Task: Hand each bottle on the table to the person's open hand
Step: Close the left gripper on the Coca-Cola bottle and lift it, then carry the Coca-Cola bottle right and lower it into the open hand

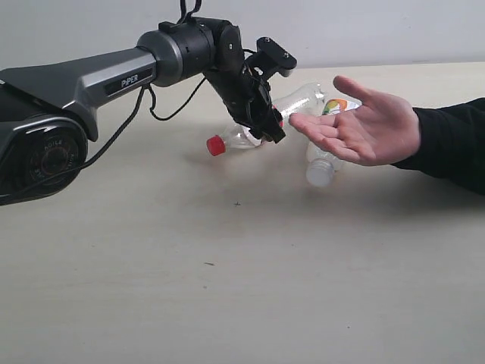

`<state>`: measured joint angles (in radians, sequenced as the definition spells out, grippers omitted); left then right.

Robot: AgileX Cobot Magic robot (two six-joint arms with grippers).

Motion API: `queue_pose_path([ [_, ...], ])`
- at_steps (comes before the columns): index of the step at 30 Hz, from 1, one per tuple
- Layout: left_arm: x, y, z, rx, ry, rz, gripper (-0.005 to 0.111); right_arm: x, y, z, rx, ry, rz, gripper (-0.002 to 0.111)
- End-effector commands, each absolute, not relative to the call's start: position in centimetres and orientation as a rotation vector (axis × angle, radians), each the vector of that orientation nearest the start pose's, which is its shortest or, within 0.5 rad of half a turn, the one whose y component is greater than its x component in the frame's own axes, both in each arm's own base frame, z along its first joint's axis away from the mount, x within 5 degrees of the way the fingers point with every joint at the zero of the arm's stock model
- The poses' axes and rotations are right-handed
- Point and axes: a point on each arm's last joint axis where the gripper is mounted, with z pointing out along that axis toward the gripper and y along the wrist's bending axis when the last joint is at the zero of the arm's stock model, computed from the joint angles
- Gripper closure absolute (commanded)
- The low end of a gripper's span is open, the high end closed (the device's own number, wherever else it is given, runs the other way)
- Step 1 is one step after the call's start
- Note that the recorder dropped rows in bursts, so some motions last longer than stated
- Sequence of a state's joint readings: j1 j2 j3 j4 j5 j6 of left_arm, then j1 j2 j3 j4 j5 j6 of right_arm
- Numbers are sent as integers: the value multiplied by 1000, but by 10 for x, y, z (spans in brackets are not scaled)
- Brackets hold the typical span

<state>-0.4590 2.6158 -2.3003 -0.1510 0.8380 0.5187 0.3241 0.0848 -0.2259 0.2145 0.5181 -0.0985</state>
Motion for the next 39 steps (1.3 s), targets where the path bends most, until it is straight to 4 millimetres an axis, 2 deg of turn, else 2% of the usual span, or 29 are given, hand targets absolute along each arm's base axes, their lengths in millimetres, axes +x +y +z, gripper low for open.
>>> queue_pose_path([
  [1, 494, -257, 120, 1157, 2361, -153, 90, 43, 24, 239, -296, 1833, 379, 108],
  [2, 495, -255, 123, 1148, 2358, -152, 106, 43, 24, 239, -296, 1833, 379, 108],
  [6, 497, -250, 145, 1079, 2347, -155, 106, 43, 24, 239, -296, 1833, 379, 108],
  [8, 497, -246, 175, 973, 2342, -138, 107, 43, 24, 239, -296, 1833, 379, 108],
  [9, 497, -238, 201, 834, 2346, -88, 107, 43, 24, 239, -296, 1833, 379, 108],
  [10, 497, -234, 212, 732, 2363, -77, 107, 43, 24, 239, -296, 1833, 379, 108],
  [11, 492, -225, 237, 555, 2391, -49, 107, 43, 24, 239, -294, 1834, 380, 108],
  [12, 490, -222, 246, 502, 2400, -46, 107, 43, 24, 239, -294, 1834, 380, 108],
  [13, 482, -217, 263, 427, 2438, -53, 107, 43, 24, 239, -294, 1834, 380, 108],
  [15, 469, -210, 275, 316, 2541, -34, 107, 43, 24, 239, -294, 1834, 380, 108],
  [19, 438, -218, 302, 208, 2571, 17, 107, 43, 24, 239, -294, 1834, 380, 108],
  [20, 424, -224, 310, 187, 2556, 35, 107, 43, 24, 239, -294, 1834, 380, 108],
  [22, 403, -235, 313, 181, 2542, 60, 107, 43, 24, 239, -294, 1834, 380, 108],
  [26, 378, -248, 314, 172, 2507, 43, 107, 43, 24, 239, -294, 1834, 380, 108],
  [32, 343, -277, 309, 154, 2440, -154, 107, 43, 24, 239, -294, 1834, 380, 108],
  [39, 311, -314, 305, 96, 2415, -350, 107, 43, 24, 239, -294, 1834, 380, 108],
])
